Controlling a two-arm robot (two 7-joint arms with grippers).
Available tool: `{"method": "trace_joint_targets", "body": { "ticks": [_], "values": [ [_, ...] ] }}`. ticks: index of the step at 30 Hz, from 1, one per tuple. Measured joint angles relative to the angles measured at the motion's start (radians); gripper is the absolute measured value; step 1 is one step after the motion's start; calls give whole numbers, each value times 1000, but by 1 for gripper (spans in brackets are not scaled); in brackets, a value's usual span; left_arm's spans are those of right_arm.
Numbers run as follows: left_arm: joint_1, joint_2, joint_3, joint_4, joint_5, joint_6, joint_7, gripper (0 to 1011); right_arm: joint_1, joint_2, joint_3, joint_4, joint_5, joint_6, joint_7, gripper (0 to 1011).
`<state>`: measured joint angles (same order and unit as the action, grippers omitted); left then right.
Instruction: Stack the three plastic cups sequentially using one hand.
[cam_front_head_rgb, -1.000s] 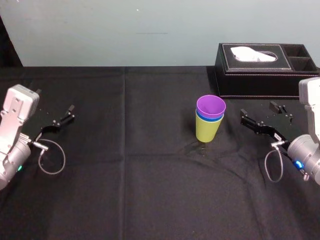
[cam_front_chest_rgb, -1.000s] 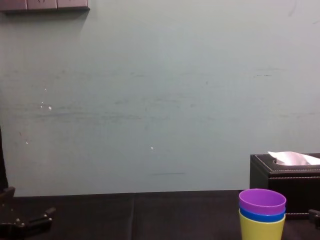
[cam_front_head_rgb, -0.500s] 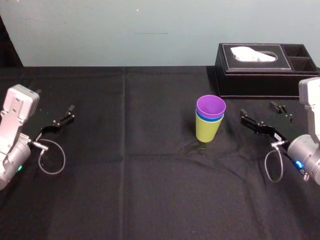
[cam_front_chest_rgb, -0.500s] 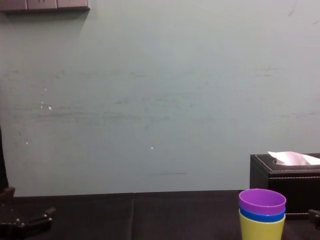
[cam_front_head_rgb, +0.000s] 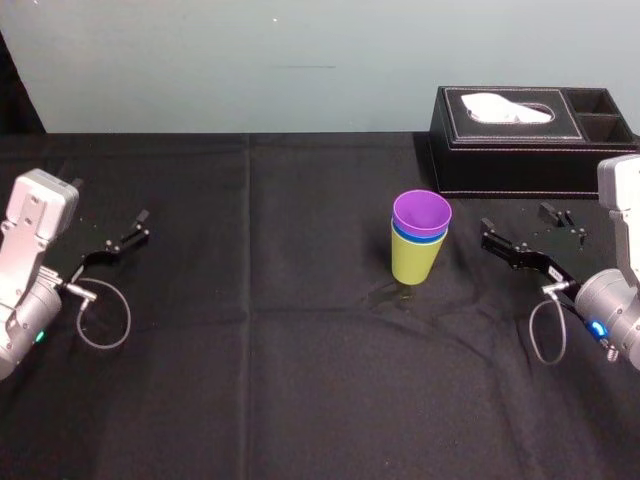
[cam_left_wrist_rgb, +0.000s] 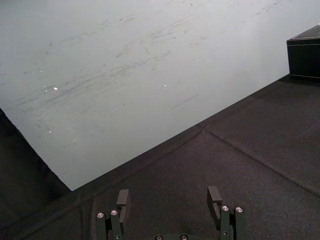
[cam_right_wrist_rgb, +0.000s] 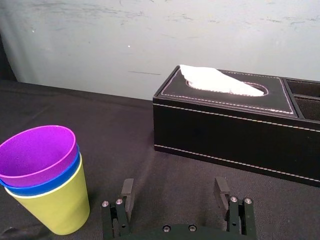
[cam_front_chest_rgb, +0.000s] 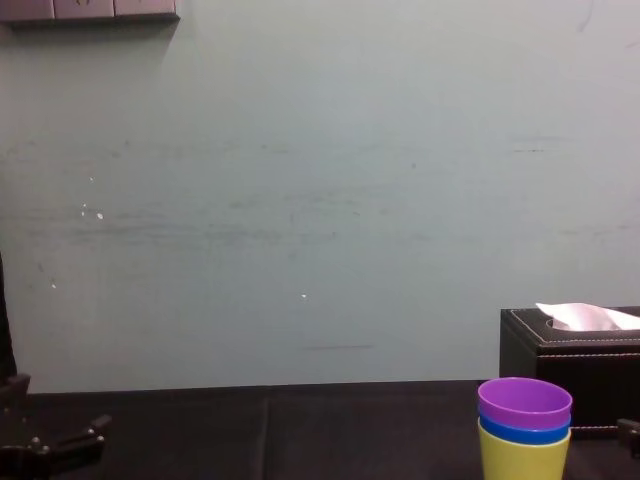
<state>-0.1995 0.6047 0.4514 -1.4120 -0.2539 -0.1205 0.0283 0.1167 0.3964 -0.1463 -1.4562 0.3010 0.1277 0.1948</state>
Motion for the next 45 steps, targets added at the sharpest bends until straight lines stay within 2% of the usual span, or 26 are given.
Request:
{"method": "trace_joint_targets", "body": {
  "ticks": [45],
  "values": [
    [0, 0, 0, 0, 0, 0, 0, 1011, 0, 0, 0, 0, 0, 0, 0, 1003]
  ]
}}
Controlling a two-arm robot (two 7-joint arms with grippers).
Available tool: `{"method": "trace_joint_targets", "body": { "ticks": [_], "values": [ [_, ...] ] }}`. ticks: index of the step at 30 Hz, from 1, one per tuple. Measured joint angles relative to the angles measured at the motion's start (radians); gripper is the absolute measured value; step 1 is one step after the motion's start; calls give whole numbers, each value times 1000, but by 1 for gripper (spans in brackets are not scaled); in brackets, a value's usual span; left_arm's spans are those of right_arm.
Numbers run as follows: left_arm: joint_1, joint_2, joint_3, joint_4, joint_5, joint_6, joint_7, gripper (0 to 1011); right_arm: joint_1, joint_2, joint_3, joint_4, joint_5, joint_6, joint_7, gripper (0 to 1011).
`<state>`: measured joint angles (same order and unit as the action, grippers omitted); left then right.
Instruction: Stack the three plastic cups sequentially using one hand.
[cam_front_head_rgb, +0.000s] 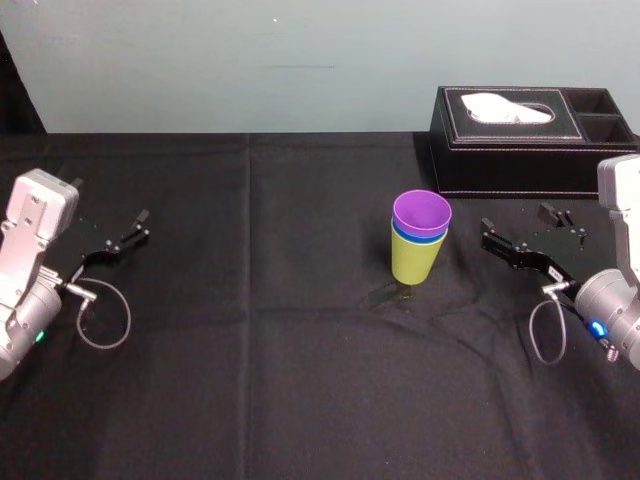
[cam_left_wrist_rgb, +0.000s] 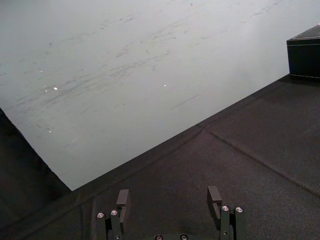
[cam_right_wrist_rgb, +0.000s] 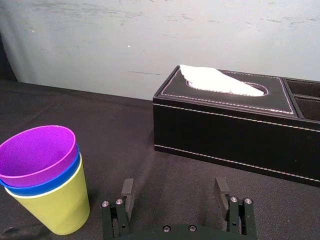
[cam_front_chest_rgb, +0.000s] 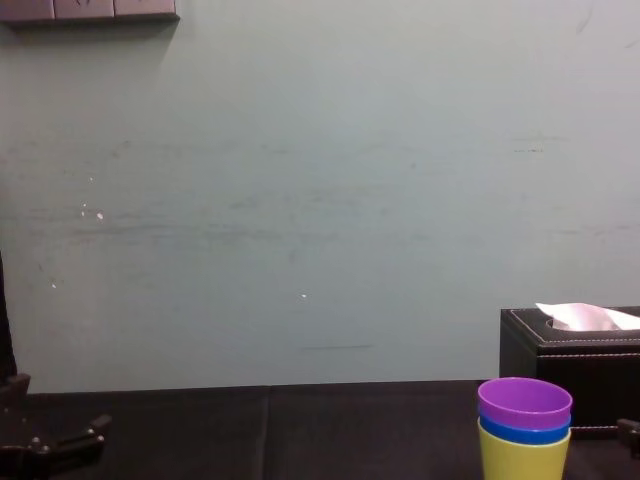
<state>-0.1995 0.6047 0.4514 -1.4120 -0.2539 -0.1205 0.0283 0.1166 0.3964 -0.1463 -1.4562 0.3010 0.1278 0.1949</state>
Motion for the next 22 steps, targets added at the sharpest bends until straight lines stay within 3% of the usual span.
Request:
{"method": "trace_joint_targets", "body": {
  "ticks": [22],
  "values": [
    [0, 0, 0, 0, 0, 0, 0, 1011, 0, 0, 0, 0, 0, 0, 0, 1003]
  ]
}}
